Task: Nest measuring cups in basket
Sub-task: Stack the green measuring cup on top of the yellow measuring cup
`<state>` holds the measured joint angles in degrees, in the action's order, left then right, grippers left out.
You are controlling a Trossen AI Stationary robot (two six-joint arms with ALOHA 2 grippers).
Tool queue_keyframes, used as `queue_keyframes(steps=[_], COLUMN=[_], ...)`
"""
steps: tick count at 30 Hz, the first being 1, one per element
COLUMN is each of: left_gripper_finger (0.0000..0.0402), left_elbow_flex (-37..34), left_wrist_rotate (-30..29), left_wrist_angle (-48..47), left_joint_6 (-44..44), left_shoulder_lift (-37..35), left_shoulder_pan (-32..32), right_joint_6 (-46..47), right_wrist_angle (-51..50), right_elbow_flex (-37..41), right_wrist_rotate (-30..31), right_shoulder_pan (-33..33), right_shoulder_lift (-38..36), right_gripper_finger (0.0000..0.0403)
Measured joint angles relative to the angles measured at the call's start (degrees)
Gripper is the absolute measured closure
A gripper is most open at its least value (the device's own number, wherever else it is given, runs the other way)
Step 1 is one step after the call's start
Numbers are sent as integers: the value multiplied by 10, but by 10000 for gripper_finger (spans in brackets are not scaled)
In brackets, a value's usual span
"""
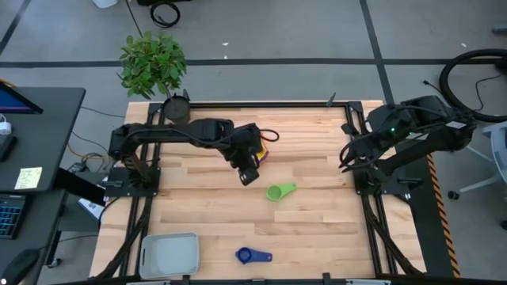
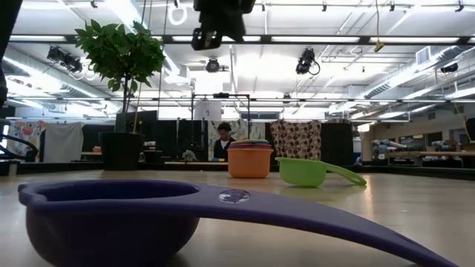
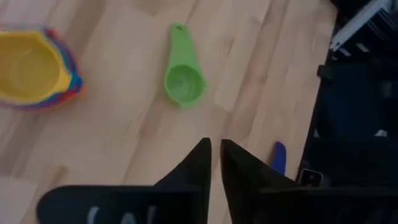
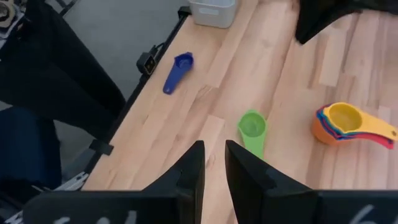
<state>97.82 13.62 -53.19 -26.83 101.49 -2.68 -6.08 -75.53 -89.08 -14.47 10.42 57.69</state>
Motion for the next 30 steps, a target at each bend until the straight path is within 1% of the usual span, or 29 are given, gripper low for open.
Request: queue_keyframes(steps=[4, 10, 12, 14, 16, 18, 20, 23, 26, 30], left_gripper_finger=[339, 297, 283, 270, 261, 256, 255, 257, 257, 257], left_elbow_flex=[0, 0, 0, -1, -1, -1, -1, -1, -1, -1], left_wrist_rotate=[18, 89, 110, 117, 116, 104, 78, 21, -32, -41], left_wrist_angle=[4, 41, 55, 67, 77, 92, 107, 118, 119, 132], left_joint_6=[17, 39, 59, 93, 145, 214, 292, 379, 445, 513], left_shoulder_lift=[23, 74, 90, 102, 111, 117, 119, 119, 119, 129], left_shoulder_pan=[1, 6, 10, 14, 17, 19, 24, 33, 43, 57], right_joint_6=[-1, 0, 0, 1, 1, 1, 1, 1, 6, 24], right_wrist_angle=[0, -1, 0, 0, 0, 0, 0, 0, 0, 0], right_elbow_flex=[0, 0, 0, 0, 0, 0, 0, 0, 0, 0], right_wrist_rotate=[0, -1, -1, -1, -1, -1, -1, -1, -1, -1], right_shoulder_pan=[0, 0, 0, 0, 0, 0, 0, 0, 0, 0], right_shoulder_lift=[-5, -9, -9, -9, -9, -9, -9, -9, -9, -8], right_gripper_finger=[335, 335, 335, 335, 335, 335, 335, 335, 335, 335])
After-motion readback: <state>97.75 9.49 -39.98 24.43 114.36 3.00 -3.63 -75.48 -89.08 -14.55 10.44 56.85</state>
